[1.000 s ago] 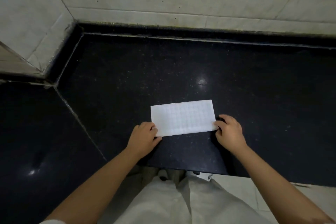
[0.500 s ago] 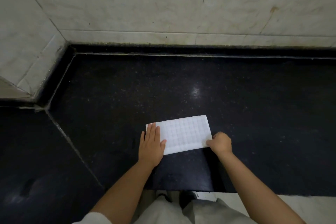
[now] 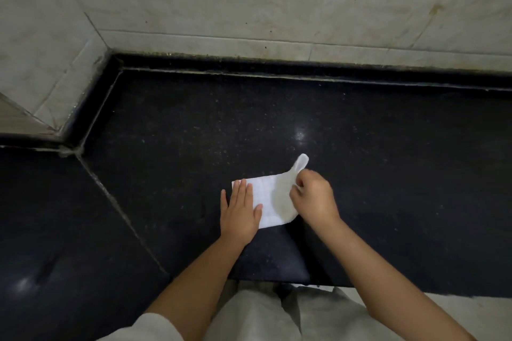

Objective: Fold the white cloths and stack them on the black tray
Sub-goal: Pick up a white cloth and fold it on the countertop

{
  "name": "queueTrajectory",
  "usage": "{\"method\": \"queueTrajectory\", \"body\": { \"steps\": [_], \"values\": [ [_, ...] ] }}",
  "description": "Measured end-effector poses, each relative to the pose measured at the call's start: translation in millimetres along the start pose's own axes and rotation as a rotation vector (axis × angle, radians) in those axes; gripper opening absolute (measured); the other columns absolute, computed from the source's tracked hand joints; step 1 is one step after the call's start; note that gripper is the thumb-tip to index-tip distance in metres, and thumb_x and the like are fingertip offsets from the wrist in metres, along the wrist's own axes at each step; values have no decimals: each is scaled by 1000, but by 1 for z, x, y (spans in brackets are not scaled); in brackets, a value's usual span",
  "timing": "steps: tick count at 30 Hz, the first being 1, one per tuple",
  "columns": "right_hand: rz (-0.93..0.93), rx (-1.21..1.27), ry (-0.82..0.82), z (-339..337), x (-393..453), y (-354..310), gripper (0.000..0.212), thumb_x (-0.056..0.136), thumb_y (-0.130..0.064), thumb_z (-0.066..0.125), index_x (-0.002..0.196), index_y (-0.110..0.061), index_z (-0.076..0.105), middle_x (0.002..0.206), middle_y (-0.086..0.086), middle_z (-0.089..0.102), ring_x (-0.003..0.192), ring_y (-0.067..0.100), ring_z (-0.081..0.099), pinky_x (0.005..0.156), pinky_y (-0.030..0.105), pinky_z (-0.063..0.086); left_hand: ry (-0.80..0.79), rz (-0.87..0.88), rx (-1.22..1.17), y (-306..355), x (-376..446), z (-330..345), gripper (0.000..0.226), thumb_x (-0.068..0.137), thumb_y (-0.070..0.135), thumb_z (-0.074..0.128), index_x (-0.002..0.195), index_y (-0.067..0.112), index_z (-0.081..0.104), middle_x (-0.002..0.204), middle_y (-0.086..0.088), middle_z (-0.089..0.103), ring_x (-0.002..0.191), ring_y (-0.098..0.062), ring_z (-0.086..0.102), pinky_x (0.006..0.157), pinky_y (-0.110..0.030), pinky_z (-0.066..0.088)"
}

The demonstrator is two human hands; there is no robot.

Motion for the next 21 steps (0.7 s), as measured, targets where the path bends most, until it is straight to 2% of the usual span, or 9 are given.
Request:
{"method": "queueTrajectory", "body": {
  "steps": [2,4,7,9,11,14,18,20,21],
  "values": [
    [-146,-34,-60,25,-11,-35,23,85,1,44,66,-9,37,71,1,40,66,16,41,57,26,31,52,-26,-80,-12,-5,-10,54,102,32,17,149,11,1,160,-2,-4,147,-16,-7,119,-41,-8],
    [-238,-69,-197,65,-20,-51,24,87,0,41,66,-10,39,76,4,48,76,19,43,63,27,30,129,-87,-183,-39,-15,-19,52,101,29,17,149,11,8,159,-2,3,148,-16,-3,119,-39,-7],
    [-301,-91,-337,114,-33,-50,16,87,3,41,93,2,55,101,21,57,91,30,52,72,29,35,226,-234,-334,-92,-37,-22,49,100,18,31,147,8,20,158,-5,15,148,-18,5,120,-37,-3],
    [-326,-33,-344,126,-39,-46,15,85,7,43,90,9,57,92,20,57,82,27,53,69,25,32,267,-281,-378,-114,-51,-21,47,99,13,36,144,6,27,156,-7,22,147,-20,10,120,-37,-1],
    [-308,16,-364,127,-40,-43,14,87,5,41,88,10,55,85,12,55,75,15,45,71,25,31,301,-275,-400,-122,-59,-21,45,97,9,40,141,3,33,154,-10,27,146,-23,14,120,-39,1],
    [-333,18,-282,113,-34,-44,16,87,5,46,94,11,58,95,23,60,87,28,54,73,15,30,306,-264,-416,-120,-66,-16,43,96,7,40,139,3,37,153,-10,29,146,-24,14,120,-38,0],
    [-340,102,-192,104,-36,-56,7,81,10,53,81,11,60,82,27,62,74,26,54,72,13,31,335,-220,-447,-110,-67,-18,43,96,8,41,139,4,39,153,-8,29,147,-22,14,120,-35,-1],
    [-379,59,-254,117,-41,-61,12,83,7,51,91,11,60,91,25,62,85,32,58,76,17,38,347,-197,-442,-108,-68,-20,43,96,8,41,139,5,39,153,-8,30,146,-21,14,119,-34,-1],
    [-390,21,-307,124,-43,-61,18,85,5,50,99,10,59,100,25,61,95,33,57,84,22,42,359,-180,-444,-108,-69,-21,42,96,7,41,138,4,40,152,-8,31,146,-22,15,119,-34,-1]
  ]
}}
Point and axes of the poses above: each hand's wrist, its own x-axis towards the middle knuckle, its own z-axis out of the palm, y = z × x, the point moved 10 cm from there along x, towards the middle knuckle
